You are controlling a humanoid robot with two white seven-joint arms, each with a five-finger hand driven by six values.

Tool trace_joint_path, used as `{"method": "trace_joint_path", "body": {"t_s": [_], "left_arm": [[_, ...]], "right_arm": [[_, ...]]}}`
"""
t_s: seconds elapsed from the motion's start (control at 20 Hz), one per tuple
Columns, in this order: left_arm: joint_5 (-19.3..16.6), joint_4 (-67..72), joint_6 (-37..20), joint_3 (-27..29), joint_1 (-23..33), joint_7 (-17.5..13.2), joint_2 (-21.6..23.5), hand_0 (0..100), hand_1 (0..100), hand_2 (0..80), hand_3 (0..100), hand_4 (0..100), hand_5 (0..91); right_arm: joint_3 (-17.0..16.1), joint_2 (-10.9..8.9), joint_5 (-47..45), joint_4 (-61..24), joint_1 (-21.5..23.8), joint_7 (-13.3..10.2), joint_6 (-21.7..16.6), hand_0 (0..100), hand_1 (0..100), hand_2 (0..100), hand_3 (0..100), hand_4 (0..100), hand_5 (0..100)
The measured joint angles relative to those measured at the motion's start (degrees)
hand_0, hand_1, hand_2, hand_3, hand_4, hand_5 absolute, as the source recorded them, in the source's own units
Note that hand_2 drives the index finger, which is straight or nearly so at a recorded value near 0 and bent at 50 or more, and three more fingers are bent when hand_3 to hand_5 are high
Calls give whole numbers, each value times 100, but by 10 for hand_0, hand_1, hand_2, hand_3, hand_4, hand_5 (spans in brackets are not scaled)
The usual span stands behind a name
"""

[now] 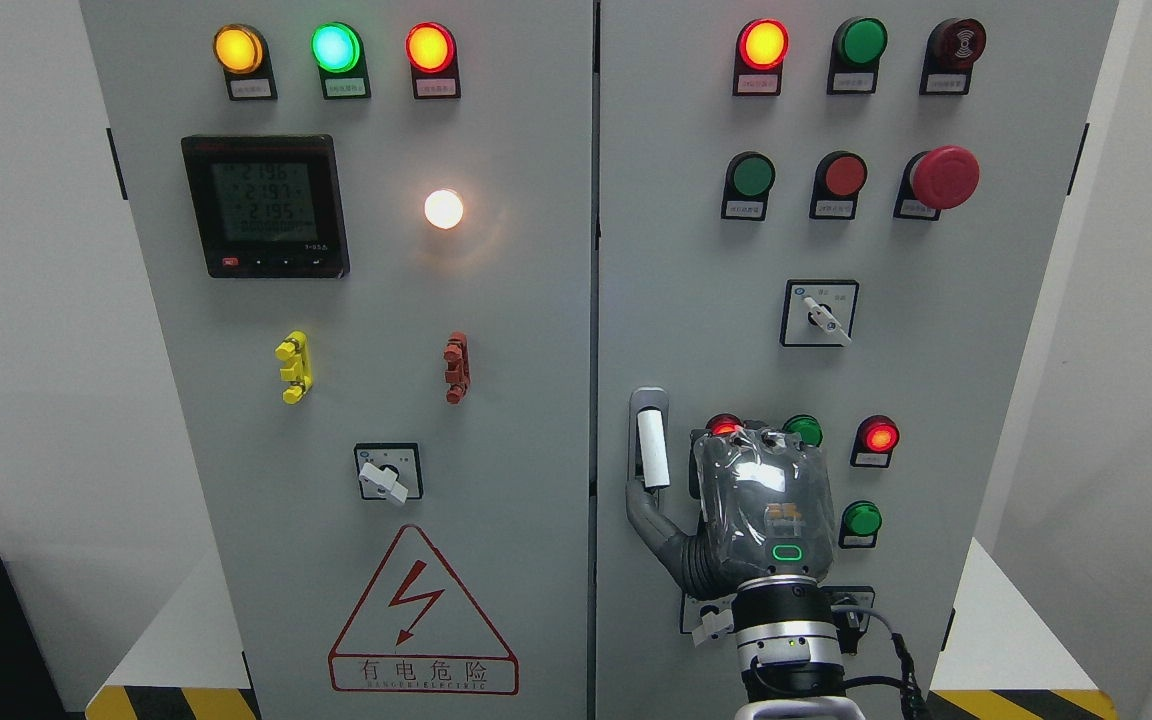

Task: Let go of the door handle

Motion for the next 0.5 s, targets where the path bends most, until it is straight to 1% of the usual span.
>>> {"method": "trace_joint_path", "body": {"t_s": [0.5], "left_arm": [[0,0,0,0,0,0,0,0,0,46,106,3,0]], "right_arm": [[-41,11,-37,-30,20,-6,62,354,345,757,971,733,680]]}}
